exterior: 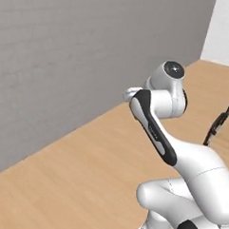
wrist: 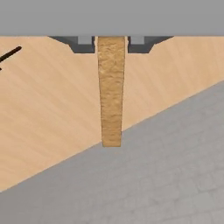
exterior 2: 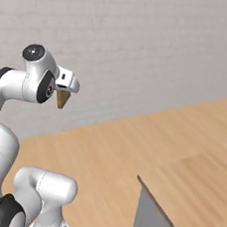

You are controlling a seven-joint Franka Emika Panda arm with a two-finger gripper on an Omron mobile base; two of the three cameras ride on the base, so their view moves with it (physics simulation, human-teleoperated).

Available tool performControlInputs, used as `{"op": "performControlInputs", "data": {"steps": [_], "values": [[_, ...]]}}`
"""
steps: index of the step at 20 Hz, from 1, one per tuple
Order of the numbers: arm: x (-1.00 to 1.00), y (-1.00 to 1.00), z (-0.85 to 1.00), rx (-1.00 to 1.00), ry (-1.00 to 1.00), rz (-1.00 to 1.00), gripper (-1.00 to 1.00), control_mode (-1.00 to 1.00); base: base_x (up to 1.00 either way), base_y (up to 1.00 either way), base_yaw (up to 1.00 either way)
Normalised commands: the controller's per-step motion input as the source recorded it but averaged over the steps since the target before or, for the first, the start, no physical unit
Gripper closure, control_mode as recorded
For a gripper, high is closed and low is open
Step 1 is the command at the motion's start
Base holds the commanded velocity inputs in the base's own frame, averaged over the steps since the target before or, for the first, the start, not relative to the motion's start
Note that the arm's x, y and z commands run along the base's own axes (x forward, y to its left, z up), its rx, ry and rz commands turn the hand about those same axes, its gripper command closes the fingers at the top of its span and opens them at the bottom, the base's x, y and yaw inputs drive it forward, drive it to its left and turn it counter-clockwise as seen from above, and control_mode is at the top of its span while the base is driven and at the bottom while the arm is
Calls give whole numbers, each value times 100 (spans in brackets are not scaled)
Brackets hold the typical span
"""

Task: Start the toaster. Once the lever pops up, take the bread to the plate on the dining counter.

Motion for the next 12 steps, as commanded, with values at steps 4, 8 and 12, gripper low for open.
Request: {"op": "performControlInputs", "data": {"steps": [4, 8, 12], "values": [[0, 0, 0, 0, 0, 0, 100, 100, 100, 34, -41], [0, 0, 0, 0, 0, 0, 100, 100, 100, 18, -40], [0, 0, 0, 0, 0, 0, 100, 100, 100, 1, -45]]}}
